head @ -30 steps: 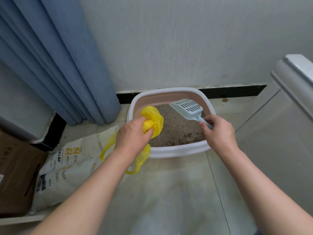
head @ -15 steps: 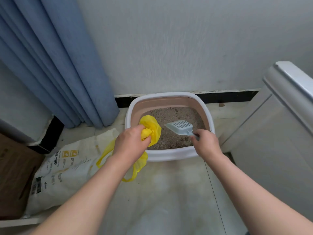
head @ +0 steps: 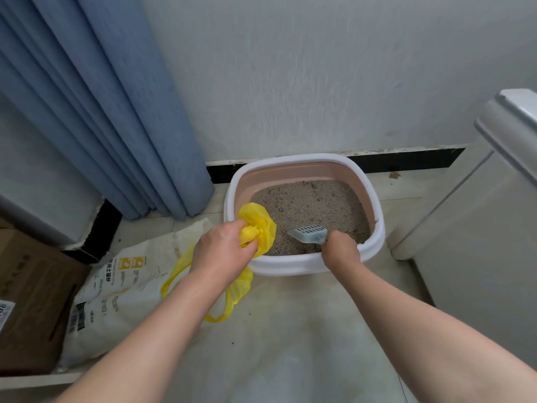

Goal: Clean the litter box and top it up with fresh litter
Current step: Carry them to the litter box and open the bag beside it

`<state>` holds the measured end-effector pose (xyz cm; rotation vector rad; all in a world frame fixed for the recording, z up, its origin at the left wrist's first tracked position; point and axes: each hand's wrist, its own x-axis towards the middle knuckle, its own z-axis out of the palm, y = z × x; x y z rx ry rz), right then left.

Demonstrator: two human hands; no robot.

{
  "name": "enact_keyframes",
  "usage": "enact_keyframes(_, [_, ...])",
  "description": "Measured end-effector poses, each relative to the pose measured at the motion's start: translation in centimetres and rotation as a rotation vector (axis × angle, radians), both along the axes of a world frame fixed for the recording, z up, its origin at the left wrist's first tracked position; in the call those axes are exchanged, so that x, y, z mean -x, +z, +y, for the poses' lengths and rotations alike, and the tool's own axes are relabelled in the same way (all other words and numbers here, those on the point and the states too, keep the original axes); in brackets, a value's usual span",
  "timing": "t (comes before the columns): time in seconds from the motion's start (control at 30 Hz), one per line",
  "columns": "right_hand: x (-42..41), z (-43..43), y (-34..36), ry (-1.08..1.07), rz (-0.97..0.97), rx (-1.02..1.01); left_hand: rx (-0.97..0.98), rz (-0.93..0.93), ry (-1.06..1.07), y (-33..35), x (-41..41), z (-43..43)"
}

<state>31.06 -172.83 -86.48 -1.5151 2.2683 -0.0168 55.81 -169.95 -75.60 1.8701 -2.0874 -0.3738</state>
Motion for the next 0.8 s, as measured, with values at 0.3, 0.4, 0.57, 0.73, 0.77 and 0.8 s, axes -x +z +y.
enact_keyframes(0.3, [-1.2,-1.7,-0.9,0.02,0.115,-0.036,-0.043,-0.032,-0.017,-1.4,-0.8,0.3])
enact_keyframes(0.4, [-1.4,-2.1,-1.3,0.021,0.118,-0.039,-0.036,-0.007,-0.021,-1.5,-0.8,0.2])
enact_keyframes(0.57, [-1.7,-2.3,-1.5,0.023,0.135,-0.035,-0.038,0.001,-0.039,-1.5,-0.7,0.1])
enact_keyframes(0.73, [-1.7,-2.2,-1.3,0.065,0.158,-0.012,-0.048,0.006,-0.029,-1.0,-0.6,-0.1])
enact_keyframes(0.77, [-1.8,-2.2,-1.2,0.072,0.156,-0.006,-0.049,0.004,-0.026,-1.0,-0.6,-0.2])
enact_keyframes(0.8, [-1.8,-2.3,-1.1,0.084,0.156,0.001,-0.052,0.002,-0.023,-1.0,-0.7,-0.2])
